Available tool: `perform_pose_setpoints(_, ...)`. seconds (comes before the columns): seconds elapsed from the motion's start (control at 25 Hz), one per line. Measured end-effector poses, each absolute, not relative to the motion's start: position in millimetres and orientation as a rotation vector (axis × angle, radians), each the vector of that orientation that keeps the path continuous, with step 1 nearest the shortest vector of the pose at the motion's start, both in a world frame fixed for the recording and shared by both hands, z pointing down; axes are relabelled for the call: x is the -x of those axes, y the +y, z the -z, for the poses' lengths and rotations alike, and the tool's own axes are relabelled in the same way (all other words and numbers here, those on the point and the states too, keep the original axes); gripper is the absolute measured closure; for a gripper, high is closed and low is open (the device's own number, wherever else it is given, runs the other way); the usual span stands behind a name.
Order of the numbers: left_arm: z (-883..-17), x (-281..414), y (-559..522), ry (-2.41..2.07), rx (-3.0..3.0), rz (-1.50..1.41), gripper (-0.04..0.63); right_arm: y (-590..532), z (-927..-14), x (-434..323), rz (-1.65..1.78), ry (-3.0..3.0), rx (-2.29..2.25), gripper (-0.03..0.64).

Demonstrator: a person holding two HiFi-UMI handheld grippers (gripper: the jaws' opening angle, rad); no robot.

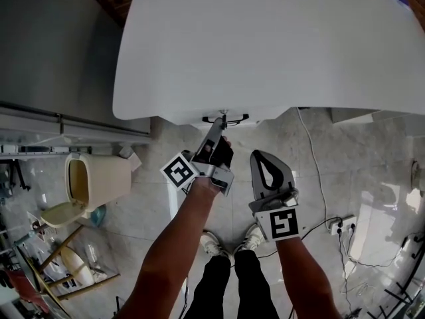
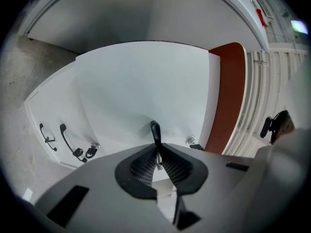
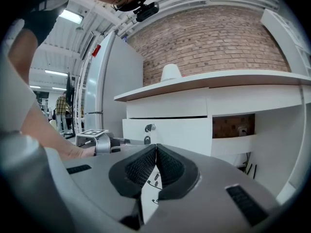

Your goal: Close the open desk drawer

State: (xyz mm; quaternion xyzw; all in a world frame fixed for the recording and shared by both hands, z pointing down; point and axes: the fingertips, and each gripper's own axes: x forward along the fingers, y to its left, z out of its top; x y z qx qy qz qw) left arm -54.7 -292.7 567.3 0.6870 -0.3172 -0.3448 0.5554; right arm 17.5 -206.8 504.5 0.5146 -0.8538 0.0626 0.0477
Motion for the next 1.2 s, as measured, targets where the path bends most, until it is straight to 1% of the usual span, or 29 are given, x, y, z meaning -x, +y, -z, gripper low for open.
perform_pose_setpoints(0.64, -565.9, 53.2, -331.0, -0.779, -1.605, 0.846, 0.563, -221.6, -510.8, -29.5, -0.209, -2.592, -1.605, 0.591)
perform_pose_setpoints(1.2, -569.9, 55.4, -328.0, -0.784, -1.552, 0.908, 0.565, -213.9, -513.1, -21.3, -0.214, -2.581, -1.604, 0.591)
